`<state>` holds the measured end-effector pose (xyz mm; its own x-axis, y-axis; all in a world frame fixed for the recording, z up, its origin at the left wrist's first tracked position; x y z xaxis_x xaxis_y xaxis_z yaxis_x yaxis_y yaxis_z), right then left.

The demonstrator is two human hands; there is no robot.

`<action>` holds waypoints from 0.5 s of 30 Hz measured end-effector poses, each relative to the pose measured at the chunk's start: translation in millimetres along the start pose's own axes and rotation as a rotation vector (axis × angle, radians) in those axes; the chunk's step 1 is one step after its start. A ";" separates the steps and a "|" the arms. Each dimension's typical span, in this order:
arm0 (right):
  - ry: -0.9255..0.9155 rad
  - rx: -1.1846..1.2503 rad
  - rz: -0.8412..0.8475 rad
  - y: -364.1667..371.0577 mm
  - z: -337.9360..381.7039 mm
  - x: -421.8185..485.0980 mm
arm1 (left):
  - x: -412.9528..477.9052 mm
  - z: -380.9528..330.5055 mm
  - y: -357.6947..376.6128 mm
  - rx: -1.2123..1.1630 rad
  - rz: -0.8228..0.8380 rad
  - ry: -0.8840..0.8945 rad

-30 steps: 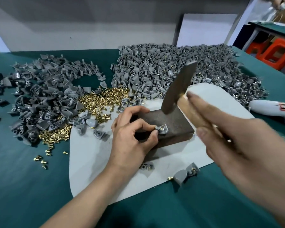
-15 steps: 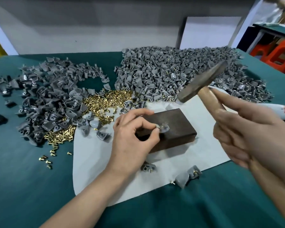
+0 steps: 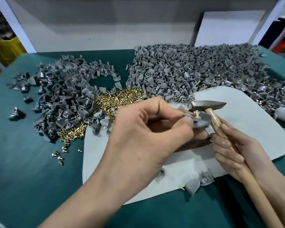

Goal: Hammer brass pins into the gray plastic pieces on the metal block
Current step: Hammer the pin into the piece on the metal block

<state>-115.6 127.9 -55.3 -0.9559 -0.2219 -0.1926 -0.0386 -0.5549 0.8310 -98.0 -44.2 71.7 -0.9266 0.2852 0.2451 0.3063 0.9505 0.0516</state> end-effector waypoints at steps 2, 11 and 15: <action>-0.002 0.005 -0.008 -0.6 -0.3 0.8 | 0.8 1.7 2.0 -0.023 0.027 -0.001; -0.013 -0.042 -0.050 -1.5 -0.1 -2.3 | 3.2 13.9 -2.7 0.115 0.001 0.003; -0.049 -0.155 -0.085 0.9 3.3 -5.1 | 9.5 29.7 -22.6 0.697 -0.179 0.098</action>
<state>-111.7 131.2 -51.8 -0.9642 -0.1319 -0.2302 -0.0783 -0.6874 0.7221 -120.1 -59.3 44.1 -0.9159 0.1365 0.3776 -0.0887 0.8484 -0.5218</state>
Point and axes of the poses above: each hand's wrist, its own x-axis towards the middle knuckle, its own y-axis out of the palm, z = x × y, the point moved 10 cm from there along x, towards the middle knuckle, and after that the axes turned 14 degrees about x, right-handed, at the moved point
